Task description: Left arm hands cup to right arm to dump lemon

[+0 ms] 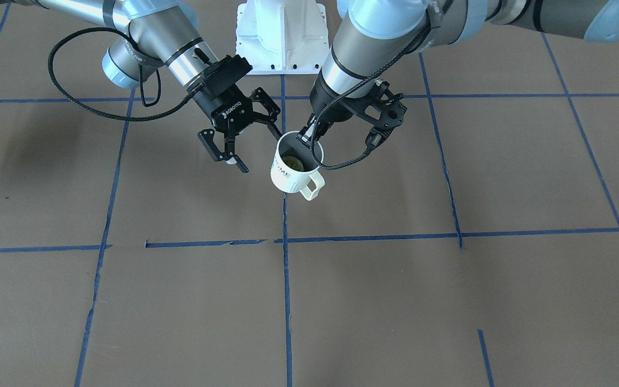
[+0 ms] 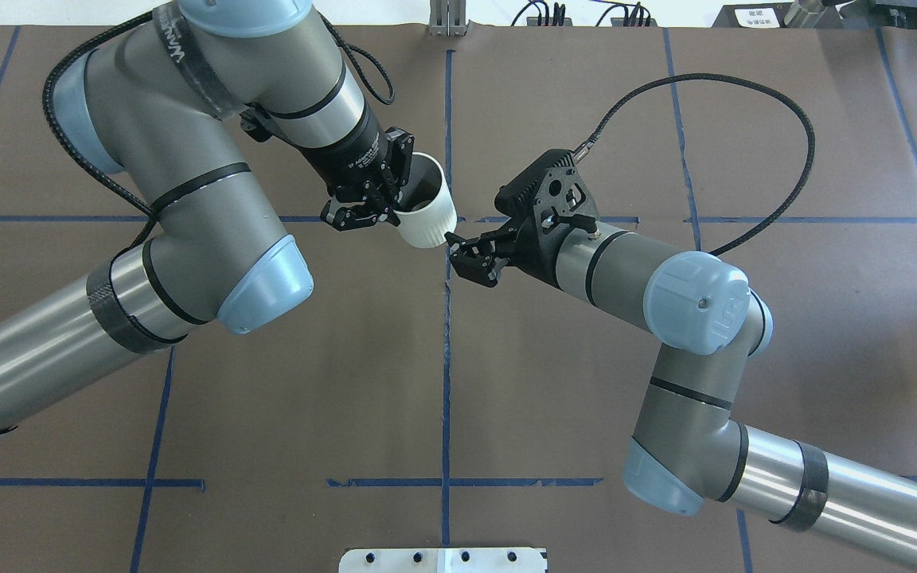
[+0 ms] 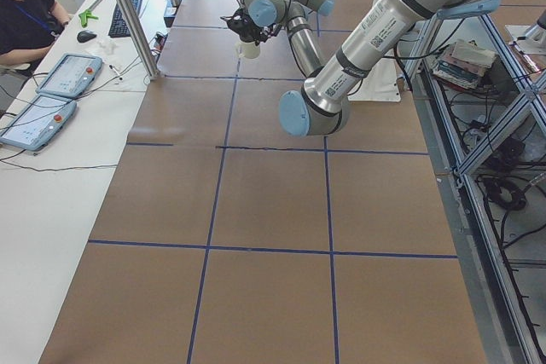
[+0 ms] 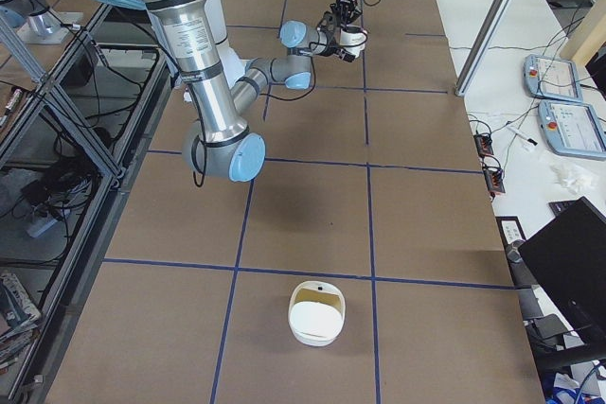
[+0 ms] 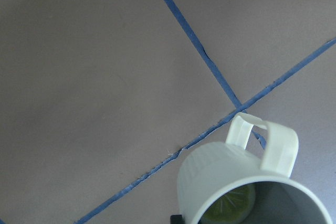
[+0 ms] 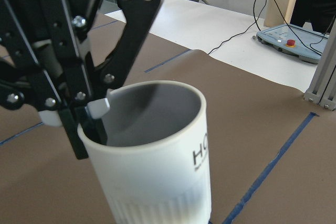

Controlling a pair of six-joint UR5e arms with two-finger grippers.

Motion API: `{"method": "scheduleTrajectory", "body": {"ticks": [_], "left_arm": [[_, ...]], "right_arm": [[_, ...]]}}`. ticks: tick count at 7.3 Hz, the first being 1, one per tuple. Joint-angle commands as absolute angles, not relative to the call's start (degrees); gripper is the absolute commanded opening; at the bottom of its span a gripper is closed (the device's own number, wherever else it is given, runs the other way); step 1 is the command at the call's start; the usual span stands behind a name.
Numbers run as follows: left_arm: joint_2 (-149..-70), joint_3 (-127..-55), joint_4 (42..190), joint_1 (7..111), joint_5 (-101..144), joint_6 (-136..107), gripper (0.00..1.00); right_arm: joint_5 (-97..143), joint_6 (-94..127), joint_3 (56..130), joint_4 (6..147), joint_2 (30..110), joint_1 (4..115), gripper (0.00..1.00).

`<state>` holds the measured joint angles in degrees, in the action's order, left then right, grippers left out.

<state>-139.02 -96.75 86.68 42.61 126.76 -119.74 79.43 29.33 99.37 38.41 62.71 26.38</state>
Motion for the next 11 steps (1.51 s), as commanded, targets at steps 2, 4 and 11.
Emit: {"method": "scheduleTrajectory", "body": {"ticks": [2, 4, 11], "left_arm": [[-141.94, -94.84, 86.75, 42.54, 126.83, -121.29, 0.01], [-142.03, -94.83, 86.66, 42.19, 126.83, -121.29, 0.01], [-141.5, -95.62, 86.57, 41.75, 130.25, -121.82, 0.01]], "right_arm": [[77.43, 26.9, 99.49, 38.41, 62.4, 25.05, 1.0], [76.56, 26.98, 99.49, 38.41, 62.49, 24.96, 1.0], [75.51, 26.89, 99.4, 38.41, 62.49, 24.96, 1.0]]}}
